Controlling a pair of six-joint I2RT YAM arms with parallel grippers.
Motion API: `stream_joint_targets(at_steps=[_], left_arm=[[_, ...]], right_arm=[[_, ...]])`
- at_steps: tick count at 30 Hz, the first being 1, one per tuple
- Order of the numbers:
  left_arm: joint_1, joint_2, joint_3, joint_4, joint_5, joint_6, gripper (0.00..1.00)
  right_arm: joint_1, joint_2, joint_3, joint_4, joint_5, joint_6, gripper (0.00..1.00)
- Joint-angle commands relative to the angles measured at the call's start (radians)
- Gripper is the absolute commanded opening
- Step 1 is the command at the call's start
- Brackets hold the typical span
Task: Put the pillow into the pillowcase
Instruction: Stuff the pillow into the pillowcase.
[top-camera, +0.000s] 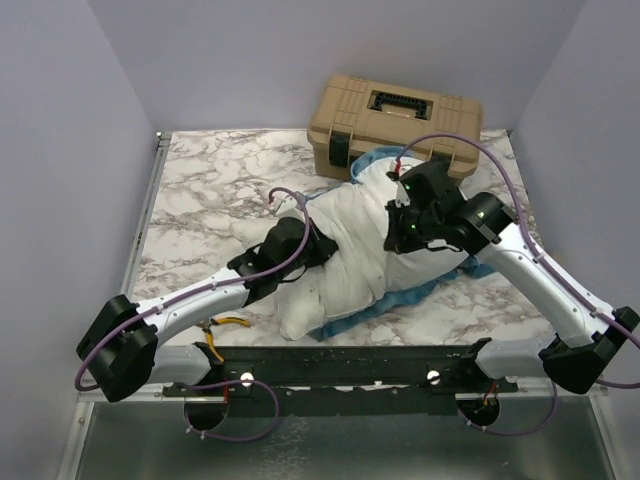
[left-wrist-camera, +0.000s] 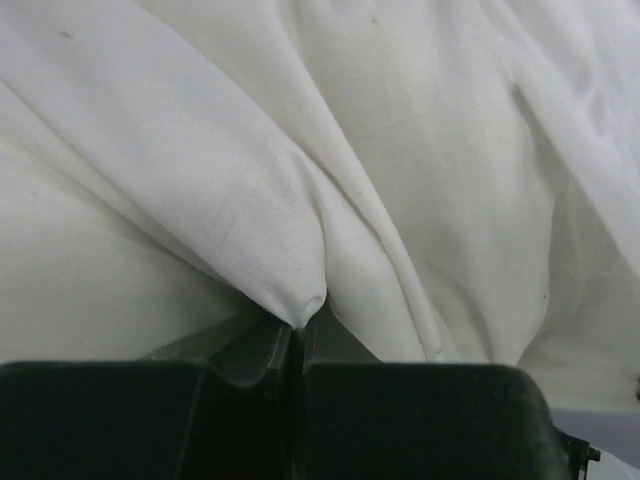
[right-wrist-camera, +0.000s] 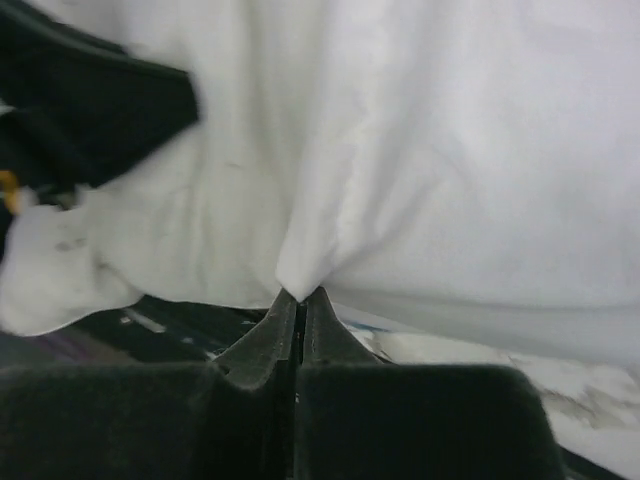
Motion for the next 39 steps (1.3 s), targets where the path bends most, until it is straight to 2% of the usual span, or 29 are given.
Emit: stream_joint_targets(at_steps=[1, 4, 10, 12, 15, 17, 19, 22, 23, 25, 28, 32, 35, 39], left_arm=[[-0.022, 0.047, 0.139, 0.032, 0.05, 0.062, 0.0], [-0.063, 0.086, 0.237, 0.029, 0.033, 0.121, 0.0], [-0.177, 0.139, 0.352, -0.013, -0.134, 0.194, 0.0], [-0.193, 0.137, 0.366, -0.042, -0.184, 0.213, 0.0], [-0.194, 0.086, 0.342, -0.096, -0.273, 0.22, 0.0], [-0.194, 0.028, 0.316, -0.138, -0.347, 0.261, 0.01], [-0.194, -0.036, 0.314, -0.223, -0.412, 0.309, 0.23], [-0.191, -0.11, 0.358, -0.415, -0.474, 0.349, 0.63], [-0.191, -0.127, 0.377, -0.474, -0.465, 0.362, 0.7], [-0.189, -0.153, 0.41, -0.568, -0.41, 0.371, 0.77], [-0.184, -0.164, 0.448, -0.701, -0.31, 0.308, 0.8], [-0.139, -0.146, 0.45, -0.835, -0.148, 0.133, 0.8], [-0.081, -0.142, 0.367, -0.815, -0.023, 0.016, 0.81], [0.043, -0.167, 0.187, -0.618, 0.088, -0.064, 0.81]], right_arm=[[0.008, -0.03, 0.087, 0.305, -0.51, 0.082, 0.0], [0.007, -0.026, 0.035, 0.537, -0.685, 0.214, 0.0], [0.008, 0.061, -0.041, 0.847, -0.843, 0.419, 0.0], [0.007, 0.081, -0.04, 0.796, -0.788, 0.407, 0.0], [-0.008, 0.098, -0.007, 0.567, -0.601, 0.314, 0.0], [-0.03, 0.087, -0.02, 0.478, -0.496, 0.283, 0.0], [-0.058, 0.07, -0.058, 0.457, -0.449, 0.271, 0.0], [-0.084, 0.067, -0.1, 0.433, -0.414, 0.254, 0.0], [-0.089, 0.069, -0.113, 0.432, -0.414, 0.25, 0.0], [-0.096, 0.069, -0.135, 0.433, -0.411, 0.248, 0.0], [-0.107, 0.066, -0.165, 0.452, -0.424, 0.256, 0.0], [-0.117, 0.071, -0.167, 0.459, -0.436, 0.26, 0.0], [-0.118, 0.079, -0.156, 0.463, -0.456, 0.26, 0.0], [-0.118, 0.084, -0.134, 0.463, -0.481, 0.258, 0.0]])
